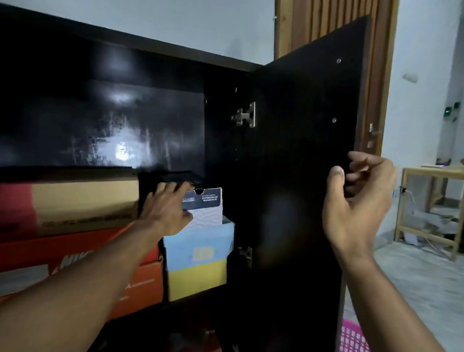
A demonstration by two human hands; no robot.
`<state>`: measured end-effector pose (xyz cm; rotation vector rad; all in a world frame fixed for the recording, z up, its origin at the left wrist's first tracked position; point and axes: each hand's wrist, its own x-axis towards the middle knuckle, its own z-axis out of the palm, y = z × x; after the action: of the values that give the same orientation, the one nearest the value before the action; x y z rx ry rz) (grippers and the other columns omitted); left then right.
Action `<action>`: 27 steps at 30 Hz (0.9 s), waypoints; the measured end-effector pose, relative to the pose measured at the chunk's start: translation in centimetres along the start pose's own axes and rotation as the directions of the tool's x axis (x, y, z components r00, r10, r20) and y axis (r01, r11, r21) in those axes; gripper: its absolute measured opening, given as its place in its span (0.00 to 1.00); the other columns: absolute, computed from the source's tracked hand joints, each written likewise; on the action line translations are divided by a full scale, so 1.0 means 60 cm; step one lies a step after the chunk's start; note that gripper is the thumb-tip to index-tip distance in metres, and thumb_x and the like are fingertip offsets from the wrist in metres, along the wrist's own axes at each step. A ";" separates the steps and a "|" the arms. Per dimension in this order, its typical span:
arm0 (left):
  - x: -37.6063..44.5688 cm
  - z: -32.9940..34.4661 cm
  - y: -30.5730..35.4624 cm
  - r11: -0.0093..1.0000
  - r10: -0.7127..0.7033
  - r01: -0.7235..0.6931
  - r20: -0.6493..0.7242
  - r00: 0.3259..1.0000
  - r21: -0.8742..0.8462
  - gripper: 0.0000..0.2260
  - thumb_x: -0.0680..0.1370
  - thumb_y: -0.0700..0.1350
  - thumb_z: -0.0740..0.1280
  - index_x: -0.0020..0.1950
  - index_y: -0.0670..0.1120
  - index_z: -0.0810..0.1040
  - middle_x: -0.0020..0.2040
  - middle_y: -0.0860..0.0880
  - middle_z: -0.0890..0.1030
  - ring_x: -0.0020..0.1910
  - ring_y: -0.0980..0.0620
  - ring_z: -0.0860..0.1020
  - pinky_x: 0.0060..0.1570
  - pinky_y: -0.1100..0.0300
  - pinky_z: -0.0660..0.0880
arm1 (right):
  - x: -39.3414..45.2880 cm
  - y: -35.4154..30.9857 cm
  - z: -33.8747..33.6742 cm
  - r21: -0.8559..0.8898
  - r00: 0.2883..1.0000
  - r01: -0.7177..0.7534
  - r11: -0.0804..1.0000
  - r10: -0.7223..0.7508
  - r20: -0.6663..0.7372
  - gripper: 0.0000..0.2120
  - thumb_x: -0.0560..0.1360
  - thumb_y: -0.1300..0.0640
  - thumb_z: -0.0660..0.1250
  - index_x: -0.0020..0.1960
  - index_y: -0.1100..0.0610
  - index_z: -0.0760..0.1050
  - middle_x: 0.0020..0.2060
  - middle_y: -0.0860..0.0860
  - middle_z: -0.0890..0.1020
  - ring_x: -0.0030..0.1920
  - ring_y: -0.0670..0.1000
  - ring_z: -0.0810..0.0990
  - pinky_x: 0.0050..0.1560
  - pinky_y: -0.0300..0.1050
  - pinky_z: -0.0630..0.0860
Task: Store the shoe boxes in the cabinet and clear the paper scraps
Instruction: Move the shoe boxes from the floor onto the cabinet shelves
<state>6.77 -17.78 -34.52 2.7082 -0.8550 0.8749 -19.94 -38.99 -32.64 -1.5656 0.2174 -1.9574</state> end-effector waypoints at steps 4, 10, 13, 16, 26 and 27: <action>0.013 -0.011 0.016 0.998 -0.031 0.026 0.080 0.996 0.062 0.30 0.74 0.59 0.69 0.72 0.55 0.63 0.69 0.48 0.73 0.68 0.44 0.67 0.61 0.47 0.69 | 0.105 0.005 0.012 -0.107 0.992 -0.088 0.990 0.098 0.085 0.25 0.78 0.44 0.66 0.71 0.54 0.71 0.62 0.52 0.74 0.61 0.52 0.77 0.64 0.48 0.76; 0.028 -0.020 0.022 0.997 -0.053 0.042 0.189 0.980 0.058 0.34 0.73 0.60 0.69 0.74 0.53 0.61 0.70 0.47 0.71 0.70 0.43 0.66 0.61 0.49 0.73 | 0.238 -0.003 0.027 0.122 0.838 -0.308 0.944 0.208 0.505 0.15 0.80 0.51 0.68 0.66 0.54 0.78 0.55 0.47 0.84 0.52 0.43 0.85 0.50 0.38 0.80; 0.035 -0.022 0.020 0.997 -0.058 0.046 0.207 0.977 0.063 0.34 0.73 0.60 0.70 0.74 0.53 0.61 0.70 0.48 0.72 0.69 0.44 0.68 0.60 0.50 0.75 | 0.261 -0.013 0.040 0.238 0.837 -0.332 0.913 0.169 0.521 0.15 0.80 0.56 0.68 0.67 0.55 0.77 0.57 0.48 0.84 0.53 0.41 0.85 0.48 0.36 0.80; 0.036 -0.020 0.018 0.997 -0.069 0.061 0.203 0.977 0.044 0.33 0.72 0.61 0.69 0.73 0.54 0.62 0.70 0.49 0.72 0.68 0.44 0.69 0.59 0.50 0.75 | 0.260 -0.026 0.052 0.383 0.834 -0.416 0.825 0.179 0.522 0.17 0.80 0.55 0.69 0.67 0.60 0.77 0.59 0.52 0.85 0.54 0.45 0.86 0.49 0.39 0.82; 0.027 0.002 0.011 0.996 -0.035 0.047 0.158 0.987 -0.074 0.36 0.75 0.58 0.70 0.80 0.54 0.60 0.81 0.48 0.60 0.74 0.41 0.66 0.68 0.50 0.71 | 0.136 -0.139 0.196 0.600 0.953 -0.282 0.749 0.149 0.263 0.20 0.70 0.52 0.80 0.56 0.61 0.80 0.39 0.46 0.81 0.37 0.45 0.75 0.41 0.38 0.76; 0.021 0.000 0.009 0.994 -0.028 0.043 0.149 0.988 -0.103 0.36 0.76 0.57 0.70 0.81 0.55 0.59 0.83 0.48 0.54 0.77 0.41 0.65 0.70 0.50 0.71 | 0.119 -0.151 0.214 0.587 0.959 -0.263 0.766 0.143 0.245 0.21 0.69 0.48 0.80 0.55 0.58 0.80 0.37 0.43 0.79 0.35 0.43 0.73 0.40 0.38 0.75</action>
<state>7.30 -18.83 -33.78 2.7124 -0.8520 0.6093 -12.04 -32.59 -18.66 -1.2065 -0.3004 -1.4806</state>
